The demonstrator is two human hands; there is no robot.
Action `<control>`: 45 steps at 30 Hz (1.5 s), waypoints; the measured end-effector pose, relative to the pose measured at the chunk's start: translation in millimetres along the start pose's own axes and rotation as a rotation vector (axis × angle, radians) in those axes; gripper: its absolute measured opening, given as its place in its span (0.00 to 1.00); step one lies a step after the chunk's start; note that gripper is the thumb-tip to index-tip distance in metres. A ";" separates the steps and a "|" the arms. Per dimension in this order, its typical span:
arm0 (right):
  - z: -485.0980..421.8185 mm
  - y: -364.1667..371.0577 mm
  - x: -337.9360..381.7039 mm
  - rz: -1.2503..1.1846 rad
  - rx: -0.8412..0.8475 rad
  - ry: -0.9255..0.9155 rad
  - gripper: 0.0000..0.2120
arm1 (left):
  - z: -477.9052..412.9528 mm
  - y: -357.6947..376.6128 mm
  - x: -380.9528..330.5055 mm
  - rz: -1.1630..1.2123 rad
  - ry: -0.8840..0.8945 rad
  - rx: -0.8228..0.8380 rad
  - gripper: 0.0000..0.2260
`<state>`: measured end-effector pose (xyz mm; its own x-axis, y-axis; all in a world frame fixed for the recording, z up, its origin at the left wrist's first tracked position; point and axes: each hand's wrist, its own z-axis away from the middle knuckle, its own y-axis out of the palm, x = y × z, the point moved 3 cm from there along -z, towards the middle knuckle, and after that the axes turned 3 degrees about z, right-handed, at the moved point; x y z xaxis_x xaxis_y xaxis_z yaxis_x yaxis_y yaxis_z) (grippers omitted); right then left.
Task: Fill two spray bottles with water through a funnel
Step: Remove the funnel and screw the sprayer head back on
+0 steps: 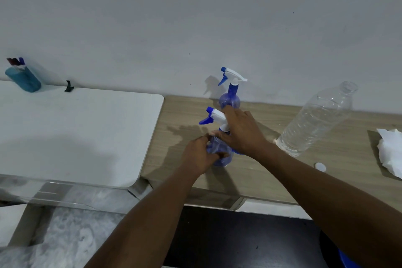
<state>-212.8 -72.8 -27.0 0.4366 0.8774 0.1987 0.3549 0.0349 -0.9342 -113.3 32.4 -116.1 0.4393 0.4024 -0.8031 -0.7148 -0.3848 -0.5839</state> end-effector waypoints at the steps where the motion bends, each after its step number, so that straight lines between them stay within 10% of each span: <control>1: 1.1 0.3 0.1 0.014 -0.008 0.003 0.24 | 0.2 1.2 0.6 0.017 -0.012 0.009 0.24; 38: 14.7 -1.2 -4.4 -0.222 0.044 0.097 0.22 | 0.7 6.5 -5.6 0.078 -0.006 0.060 0.24; 45: 27.4 -8.4 -15.4 -0.976 -0.057 0.403 0.13 | 10.2 2.2 -21.3 0.277 0.010 0.283 0.30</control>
<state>-245.2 -73.5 -30.3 0.1797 0.2573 0.9495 0.7335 0.6081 -0.3036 -129.8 31.5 -99.0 0.2134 0.3065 -0.9276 -0.9281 -0.2329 -0.2904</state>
